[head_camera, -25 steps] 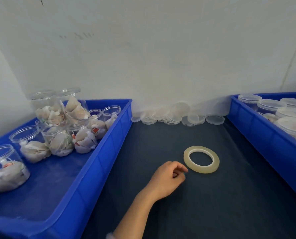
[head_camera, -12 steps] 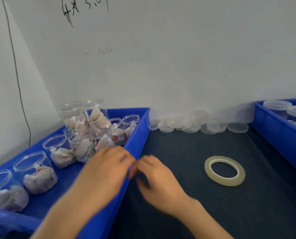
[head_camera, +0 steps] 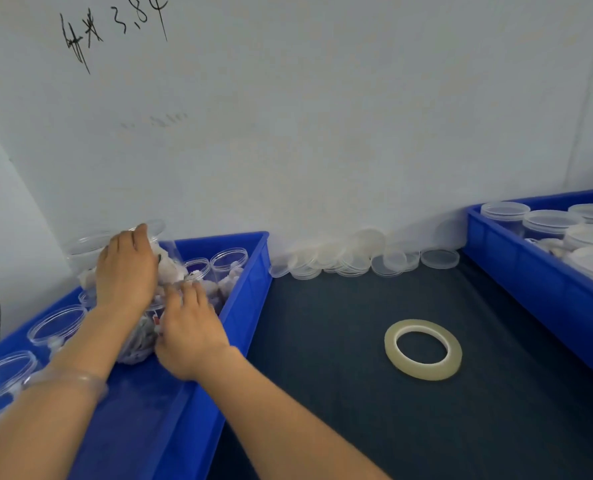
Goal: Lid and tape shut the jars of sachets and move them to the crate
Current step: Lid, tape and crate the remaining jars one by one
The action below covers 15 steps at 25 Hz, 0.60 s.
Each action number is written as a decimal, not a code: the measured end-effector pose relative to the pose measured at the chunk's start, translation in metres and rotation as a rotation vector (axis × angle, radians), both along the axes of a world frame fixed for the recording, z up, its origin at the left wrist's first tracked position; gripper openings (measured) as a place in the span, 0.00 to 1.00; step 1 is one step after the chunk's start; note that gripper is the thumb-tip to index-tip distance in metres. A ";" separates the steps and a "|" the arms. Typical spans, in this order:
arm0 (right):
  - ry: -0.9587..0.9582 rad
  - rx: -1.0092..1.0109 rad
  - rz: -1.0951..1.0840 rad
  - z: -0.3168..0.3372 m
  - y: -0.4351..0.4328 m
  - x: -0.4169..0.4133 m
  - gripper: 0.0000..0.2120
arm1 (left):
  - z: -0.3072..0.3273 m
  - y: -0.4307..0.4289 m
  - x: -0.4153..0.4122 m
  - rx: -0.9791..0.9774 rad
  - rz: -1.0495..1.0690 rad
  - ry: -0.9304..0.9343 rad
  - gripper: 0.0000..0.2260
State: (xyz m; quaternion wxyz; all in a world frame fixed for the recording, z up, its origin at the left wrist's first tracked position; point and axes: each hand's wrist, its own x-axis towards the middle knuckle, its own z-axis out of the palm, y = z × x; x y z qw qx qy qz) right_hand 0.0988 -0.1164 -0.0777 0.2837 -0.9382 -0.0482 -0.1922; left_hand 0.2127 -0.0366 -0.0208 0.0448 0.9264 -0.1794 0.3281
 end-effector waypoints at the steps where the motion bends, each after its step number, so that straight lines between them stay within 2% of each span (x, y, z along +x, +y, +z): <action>1: 0.009 0.031 -0.015 -0.006 0.001 -0.001 0.38 | -0.001 0.001 -0.002 -0.024 -0.021 -0.009 0.21; 5: -0.035 0.176 -0.026 -0.006 -0.001 -0.003 0.43 | 0.001 0.003 -0.027 -0.099 -0.135 -0.075 0.16; 10: -0.190 0.326 -0.131 0.010 -0.022 -0.022 0.49 | 0.029 -0.023 -0.108 -0.163 -0.385 -0.335 0.15; 13: -0.419 0.448 -0.221 0.009 -0.055 -0.059 0.48 | 0.030 -0.043 -0.169 -0.223 -0.485 -0.295 0.14; 15: -0.449 0.408 -0.279 -0.011 -0.081 -0.092 0.45 | 0.013 -0.057 -0.200 -0.228 -0.535 -0.246 0.12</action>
